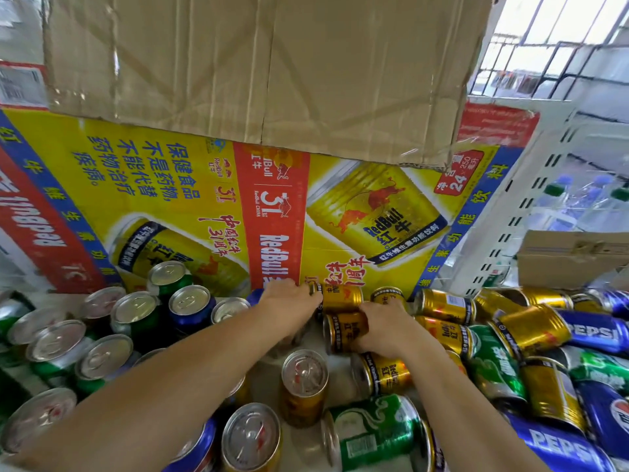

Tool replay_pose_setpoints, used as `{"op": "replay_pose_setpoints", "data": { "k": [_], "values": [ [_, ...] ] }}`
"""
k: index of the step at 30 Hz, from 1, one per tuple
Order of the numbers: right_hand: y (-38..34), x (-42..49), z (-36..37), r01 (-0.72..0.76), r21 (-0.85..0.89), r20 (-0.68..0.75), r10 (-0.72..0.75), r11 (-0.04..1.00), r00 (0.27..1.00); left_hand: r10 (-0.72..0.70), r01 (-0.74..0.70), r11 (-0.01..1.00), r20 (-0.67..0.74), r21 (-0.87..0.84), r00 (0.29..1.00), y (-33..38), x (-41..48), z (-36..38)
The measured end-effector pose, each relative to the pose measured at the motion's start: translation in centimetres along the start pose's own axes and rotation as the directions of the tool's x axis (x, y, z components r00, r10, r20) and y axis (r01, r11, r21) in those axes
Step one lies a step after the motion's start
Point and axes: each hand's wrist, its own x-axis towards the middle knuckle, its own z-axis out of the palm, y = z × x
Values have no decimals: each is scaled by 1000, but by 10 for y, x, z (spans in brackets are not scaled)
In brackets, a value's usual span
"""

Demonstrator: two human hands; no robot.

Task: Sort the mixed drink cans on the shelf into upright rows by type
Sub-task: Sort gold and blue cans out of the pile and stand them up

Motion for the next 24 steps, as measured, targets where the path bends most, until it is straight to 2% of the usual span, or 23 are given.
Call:
{"op": "replay_pose_setpoints", "data": {
  "k": [3,8,10,13,16,20,22,24],
  "values": [
    [-3,-3,-7,2,-39,22,-1,999,1000,23,-21,998,-28,57,999,-4,-2,-1],
    [-13,-5,-12,10,-177,5,-9,984,1000,4,-3,1000,-29,20,1000,-5,-4,-2],
    [-12,-2,-11,8,-179,2,-8,984,1000,-4,2,999,-63,-38,998,-12,-10,-5],
    [-13,-5,-12,-6,-130,43,12,991,999,-44,19,977,-116,-211,992,-33,-22,-11],
    [-17,-6,-20,4,-189,89,14,982,996,-136,69,912,-138,-405,981,-53,-33,-10],
    [-18,-3,-26,66,-280,64,-50,958,997,-247,116,804,-149,-583,957,-67,-44,2],
    [-17,-3,-25,88,-188,41,-82,978,996,-309,124,725,-160,-678,937,-72,-47,10],
    [-19,-5,-25,113,16,10,-113,993,994,-371,137,633,-143,-762,918,-75,-49,15]
  ]
}}
